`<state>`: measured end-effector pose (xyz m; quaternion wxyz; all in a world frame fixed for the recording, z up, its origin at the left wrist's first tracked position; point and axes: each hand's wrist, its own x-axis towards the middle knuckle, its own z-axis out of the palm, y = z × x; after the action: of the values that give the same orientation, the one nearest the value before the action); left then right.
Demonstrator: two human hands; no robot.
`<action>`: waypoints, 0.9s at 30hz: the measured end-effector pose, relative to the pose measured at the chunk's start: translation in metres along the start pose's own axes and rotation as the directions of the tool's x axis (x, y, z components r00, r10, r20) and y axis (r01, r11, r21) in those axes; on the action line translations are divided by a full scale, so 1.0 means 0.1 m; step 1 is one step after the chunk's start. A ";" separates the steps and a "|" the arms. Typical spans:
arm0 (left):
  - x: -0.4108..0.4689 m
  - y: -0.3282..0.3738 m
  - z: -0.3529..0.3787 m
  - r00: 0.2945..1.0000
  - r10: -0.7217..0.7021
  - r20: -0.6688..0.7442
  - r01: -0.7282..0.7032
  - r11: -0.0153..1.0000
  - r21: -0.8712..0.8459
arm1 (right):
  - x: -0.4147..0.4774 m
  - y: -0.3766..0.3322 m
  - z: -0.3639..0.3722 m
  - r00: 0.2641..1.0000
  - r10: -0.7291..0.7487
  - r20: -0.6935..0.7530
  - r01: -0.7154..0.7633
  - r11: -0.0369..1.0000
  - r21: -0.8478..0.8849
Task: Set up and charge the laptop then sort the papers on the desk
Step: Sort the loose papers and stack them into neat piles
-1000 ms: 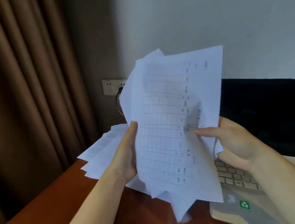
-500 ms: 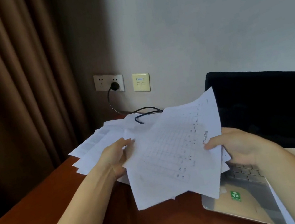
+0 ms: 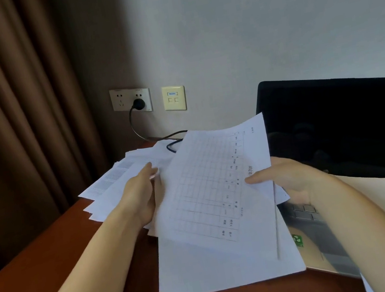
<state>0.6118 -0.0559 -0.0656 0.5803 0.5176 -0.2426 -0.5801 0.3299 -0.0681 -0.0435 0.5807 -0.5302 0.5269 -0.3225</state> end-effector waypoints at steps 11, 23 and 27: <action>-0.05 -0.07 -0.02 0.992 -0.071 0.106 0.012 0.877 0.480 | 0.08 0.08 0.21 0.982 0.022 -0.189 -0.014 0.999 0.043; -0.09 0.06 -0.07 0.987 -0.093 0.132 -0.026 0.715 0.698 | 0.12 0.12 0.27 0.954 -0.037 -0.298 -0.002 0.991 -0.131; -0.11 0.01 -0.08 0.982 -0.069 0.173 -0.071 0.721 0.689 | 0.07 0.10 0.25 0.989 -0.013 -0.148 -0.016 0.981 -0.194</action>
<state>0.6172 -0.0431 -0.0640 0.3200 0.6398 -0.4951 -0.4931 0.3538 -0.0650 -0.0583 0.4856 -0.5583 0.5982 -0.3076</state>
